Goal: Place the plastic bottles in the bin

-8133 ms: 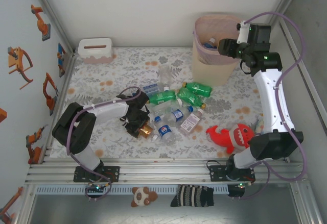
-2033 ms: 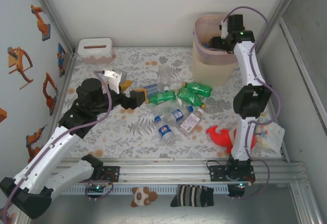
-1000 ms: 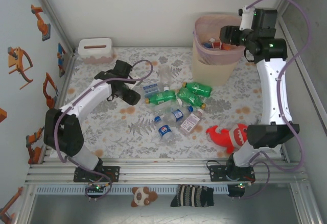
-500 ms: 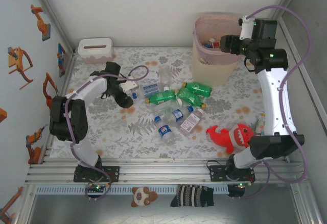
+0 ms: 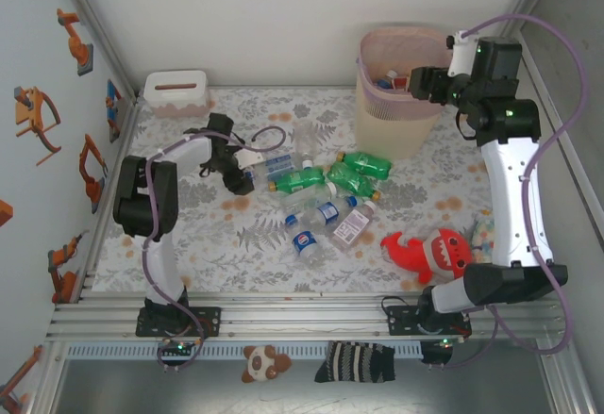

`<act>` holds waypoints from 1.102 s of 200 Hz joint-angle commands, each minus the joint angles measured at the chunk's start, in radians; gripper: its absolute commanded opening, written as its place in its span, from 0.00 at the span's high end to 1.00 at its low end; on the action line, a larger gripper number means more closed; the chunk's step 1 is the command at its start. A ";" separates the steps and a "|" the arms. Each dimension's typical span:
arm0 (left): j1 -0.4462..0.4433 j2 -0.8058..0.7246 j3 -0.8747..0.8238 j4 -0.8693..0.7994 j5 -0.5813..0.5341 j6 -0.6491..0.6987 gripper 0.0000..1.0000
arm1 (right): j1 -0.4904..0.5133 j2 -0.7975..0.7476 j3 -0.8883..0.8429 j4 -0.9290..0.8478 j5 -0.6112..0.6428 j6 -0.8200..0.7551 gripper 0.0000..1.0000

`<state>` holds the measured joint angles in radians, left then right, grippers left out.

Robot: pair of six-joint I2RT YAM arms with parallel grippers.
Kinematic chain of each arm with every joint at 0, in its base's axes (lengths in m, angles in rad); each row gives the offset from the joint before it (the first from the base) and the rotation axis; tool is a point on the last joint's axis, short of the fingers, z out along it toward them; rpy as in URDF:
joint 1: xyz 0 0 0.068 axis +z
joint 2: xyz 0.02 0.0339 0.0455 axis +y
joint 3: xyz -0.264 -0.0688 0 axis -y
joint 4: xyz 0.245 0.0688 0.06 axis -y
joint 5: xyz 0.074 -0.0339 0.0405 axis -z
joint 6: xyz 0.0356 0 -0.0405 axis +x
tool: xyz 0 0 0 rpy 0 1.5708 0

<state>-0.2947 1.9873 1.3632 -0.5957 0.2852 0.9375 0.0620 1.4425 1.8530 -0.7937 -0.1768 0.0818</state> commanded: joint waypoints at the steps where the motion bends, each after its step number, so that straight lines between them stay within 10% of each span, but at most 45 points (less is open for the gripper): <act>1: -0.013 0.021 0.020 -0.008 0.032 0.045 0.36 | -0.004 -0.021 -0.019 0.031 -0.018 0.009 0.24; 97: -0.020 0.001 -0.001 0.004 -0.021 0.055 0.75 | -0.005 -0.040 -0.046 0.039 -0.020 -0.001 0.24; 220: 0.043 -0.296 -0.106 0.121 0.149 -0.270 0.85 | -0.005 -0.132 -0.206 0.252 -0.253 0.120 0.25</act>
<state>-0.2481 1.7622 1.2861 -0.5507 0.3061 0.8185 0.0620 1.3575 1.6970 -0.6739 -0.3061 0.1398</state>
